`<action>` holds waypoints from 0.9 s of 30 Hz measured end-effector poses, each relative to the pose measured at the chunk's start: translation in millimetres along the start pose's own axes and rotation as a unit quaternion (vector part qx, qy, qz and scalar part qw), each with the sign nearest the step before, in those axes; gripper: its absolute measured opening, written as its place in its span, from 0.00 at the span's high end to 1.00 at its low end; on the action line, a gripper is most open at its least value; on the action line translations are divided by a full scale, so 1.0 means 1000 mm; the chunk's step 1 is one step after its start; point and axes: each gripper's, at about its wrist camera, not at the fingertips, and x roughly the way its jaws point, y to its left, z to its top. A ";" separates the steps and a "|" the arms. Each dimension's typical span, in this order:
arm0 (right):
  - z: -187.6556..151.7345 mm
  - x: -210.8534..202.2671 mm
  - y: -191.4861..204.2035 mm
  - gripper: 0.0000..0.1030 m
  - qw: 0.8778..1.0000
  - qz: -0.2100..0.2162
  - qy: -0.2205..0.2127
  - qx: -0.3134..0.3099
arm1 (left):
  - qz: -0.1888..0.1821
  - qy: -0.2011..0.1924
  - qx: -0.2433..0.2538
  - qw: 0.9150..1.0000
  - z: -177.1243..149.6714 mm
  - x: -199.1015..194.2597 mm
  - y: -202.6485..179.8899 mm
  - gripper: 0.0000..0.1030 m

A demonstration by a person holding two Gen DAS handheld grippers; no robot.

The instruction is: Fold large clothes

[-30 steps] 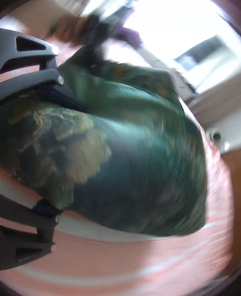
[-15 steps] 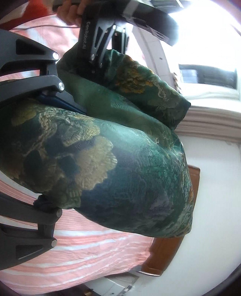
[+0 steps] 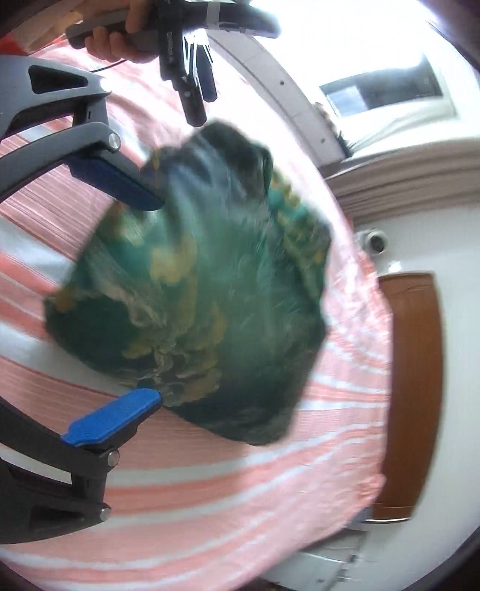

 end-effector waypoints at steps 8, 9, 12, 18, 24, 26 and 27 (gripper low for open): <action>-0.062 -0.105 0.030 0.00 0.995 -0.046 -0.042 -0.081 | 0.068 -0.074 0.058 0.993 -0.004 -0.092 -0.004 0.00; -0.073 -0.120 0.031 0.00 0.995 -0.049 -0.046 -0.079 | 0.063 -0.079 0.055 0.993 -0.010 -0.105 -0.010 0.00; -0.085 -0.142 0.028 0.00 0.994 -0.048 -0.066 -0.071 | 0.074 -0.093 0.042 0.992 -0.023 -0.141 -0.024 0.00; -0.134 -0.186 0.033 0.00 0.994 -0.054 -0.090 -0.029 | 0.101 -0.137 0.030 0.985 -0.046 -0.181 -0.037 0.00; -0.156 -0.201 0.030 0.00 0.994 -0.042 -0.095 0.021 | 0.126 -0.134 0.042 0.982 -0.059 -0.181 -0.045 0.00; -0.162 -0.200 0.028 0.00 0.994 -0.048 -0.087 0.036 | 0.116 -0.126 0.046 0.984 -0.063 -0.182 -0.045 0.00; -0.165 -0.202 0.028 0.00 0.994 -0.051 -0.085 0.041 | 0.111 -0.124 0.051 0.985 -0.066 -0.182 -0.045 0.00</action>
